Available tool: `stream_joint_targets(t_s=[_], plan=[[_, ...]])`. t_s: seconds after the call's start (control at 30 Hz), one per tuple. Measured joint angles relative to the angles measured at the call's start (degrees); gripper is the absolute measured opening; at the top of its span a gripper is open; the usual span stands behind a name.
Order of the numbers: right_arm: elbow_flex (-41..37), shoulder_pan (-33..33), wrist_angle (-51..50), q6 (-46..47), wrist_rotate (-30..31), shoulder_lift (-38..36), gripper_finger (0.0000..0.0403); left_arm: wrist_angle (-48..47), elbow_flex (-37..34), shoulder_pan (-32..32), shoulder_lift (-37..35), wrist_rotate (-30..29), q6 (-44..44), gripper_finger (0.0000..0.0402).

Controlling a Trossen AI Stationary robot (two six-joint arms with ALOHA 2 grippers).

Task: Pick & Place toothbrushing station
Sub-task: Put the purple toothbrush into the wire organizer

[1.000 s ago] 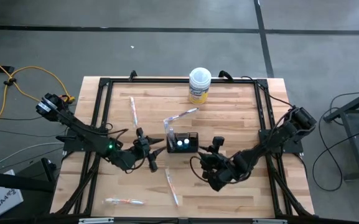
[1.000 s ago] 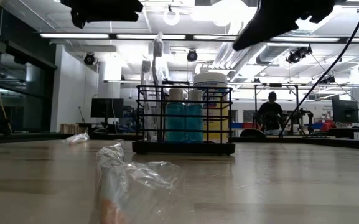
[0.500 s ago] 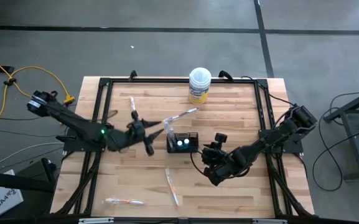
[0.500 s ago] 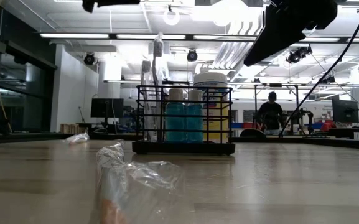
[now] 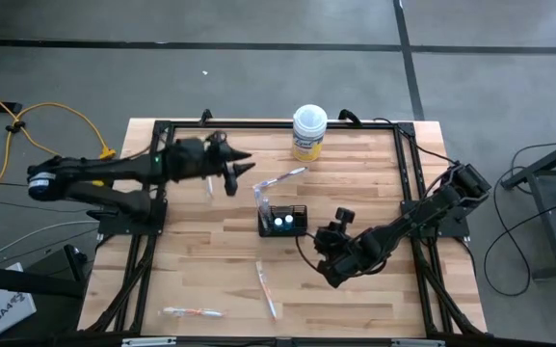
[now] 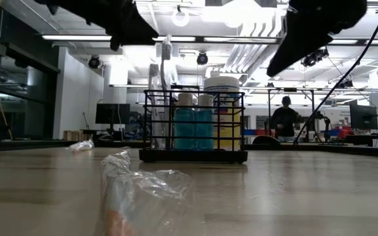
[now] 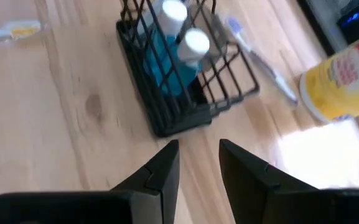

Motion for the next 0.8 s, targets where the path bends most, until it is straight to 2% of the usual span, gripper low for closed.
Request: stream_joint_targets(t_s=[0.17, 0.27, 0.47, 0.8], plan=[[0.0, 0.0, -2.5, 3.9, -1.7, 0.0, 0.0105, -0.8, 0.0, 11.0, 0.8, 16.0, -0.3, 0.0143], [0.0, 0.0, -3.3, 5.5, -2.2, 0.0, 0.0105, -2.6, 0.0, 15.8, 2.5, 22.9, 0.2, 0.0143], [0.0, 0.0, -3.6, 7.6, -2.4, 0.0, 0.0105, -5.3, 0.0, 20.9, 8.8, 24.5, 4.9, 0.0143], [0.0, 0.0, -3.8, 8.4, -2.4, 0.0, 0.0105, -7.2, 0.0, 22.2, 15.3, 25.8, 11.6, 0.0143]])
